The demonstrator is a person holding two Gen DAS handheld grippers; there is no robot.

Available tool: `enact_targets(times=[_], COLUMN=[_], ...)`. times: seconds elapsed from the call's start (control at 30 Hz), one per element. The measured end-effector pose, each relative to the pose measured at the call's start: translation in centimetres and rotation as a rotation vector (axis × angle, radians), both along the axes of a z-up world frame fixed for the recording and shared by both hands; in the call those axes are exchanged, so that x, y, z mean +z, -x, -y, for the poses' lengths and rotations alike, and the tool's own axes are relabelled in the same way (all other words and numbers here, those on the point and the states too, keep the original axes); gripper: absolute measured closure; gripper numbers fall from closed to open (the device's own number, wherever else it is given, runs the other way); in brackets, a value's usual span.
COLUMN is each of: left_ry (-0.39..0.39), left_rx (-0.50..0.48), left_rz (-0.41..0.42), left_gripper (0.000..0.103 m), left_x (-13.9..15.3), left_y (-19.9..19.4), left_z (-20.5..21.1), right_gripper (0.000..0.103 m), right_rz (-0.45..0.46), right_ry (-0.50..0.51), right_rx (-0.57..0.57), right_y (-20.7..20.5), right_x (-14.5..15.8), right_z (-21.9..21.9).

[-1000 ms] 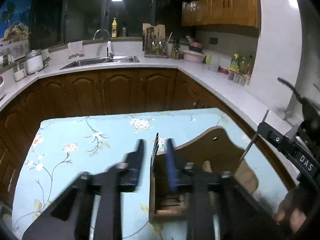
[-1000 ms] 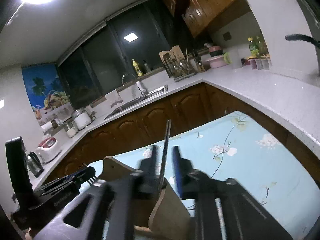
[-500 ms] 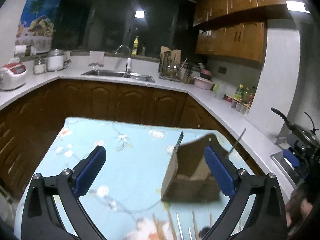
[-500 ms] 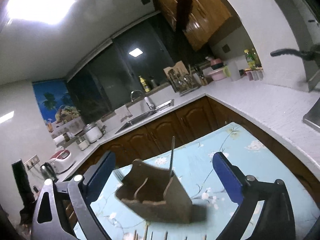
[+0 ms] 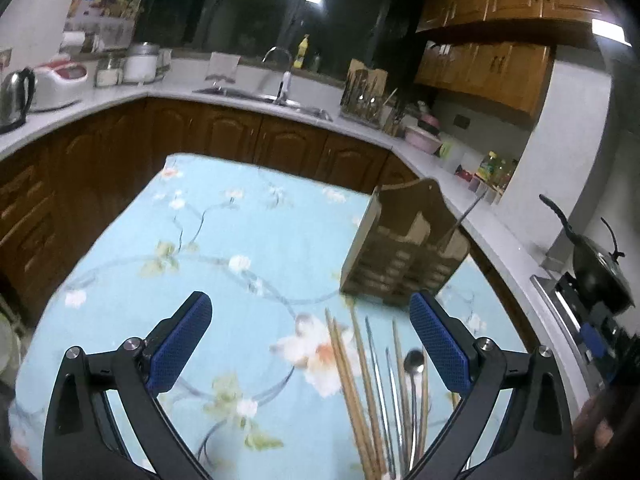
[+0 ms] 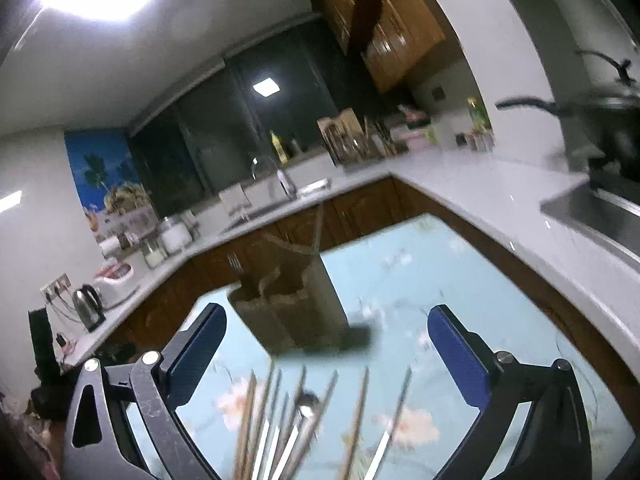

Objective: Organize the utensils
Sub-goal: 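Move both tools back down to the remaining utensils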

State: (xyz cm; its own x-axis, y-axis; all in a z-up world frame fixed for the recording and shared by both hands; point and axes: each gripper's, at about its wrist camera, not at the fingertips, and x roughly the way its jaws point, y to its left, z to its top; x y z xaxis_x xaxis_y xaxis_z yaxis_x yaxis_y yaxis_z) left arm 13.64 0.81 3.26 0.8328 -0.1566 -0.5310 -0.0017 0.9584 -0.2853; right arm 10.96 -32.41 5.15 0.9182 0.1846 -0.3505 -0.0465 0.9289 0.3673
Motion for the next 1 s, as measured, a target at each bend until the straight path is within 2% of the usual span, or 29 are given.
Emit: enact_targets(times=[0.3, 0.47, 0.83, 0.9, 1.0], left_ry=[-0.005, -0.005, -0.029, -0.034, -0.027], left_rx=[0.001, 0.007, -0.012, -0.017, -0.046], left_rz=[-0.086, -0.124, -0.185, -0.197, -0.23], left_gripper=[0.002, 0.002, 0.002, 0.005, 0.016], left_x=[-3.2, -4.2, -4.6, -4.6, -4.9], left_y=[1.7, 1.2, -1.5, -2.3, -3.8], left_z=[0.0, 0.0, 0.6, 0.8, 1.0], right_gripper=[0.001, 0.001, 0.002, 0.002, 0.007], right_rz=[-0.135, -0.177, -0.229, -0.24, -0.255], right_ry=[0.024, 0.027, 0.057, 0.062, 0.075], right_rx=[-0.009, -0.004, 0.024, 0.026, 0.035], right_y=[1.6, 1.1, -0.8, -1.4, -2.3], right_x=[-4.5, -5.4, -5.9, -5.8, -5.8], right_z=[0.3, 0.1, -0.6, -0.8, -1.2])
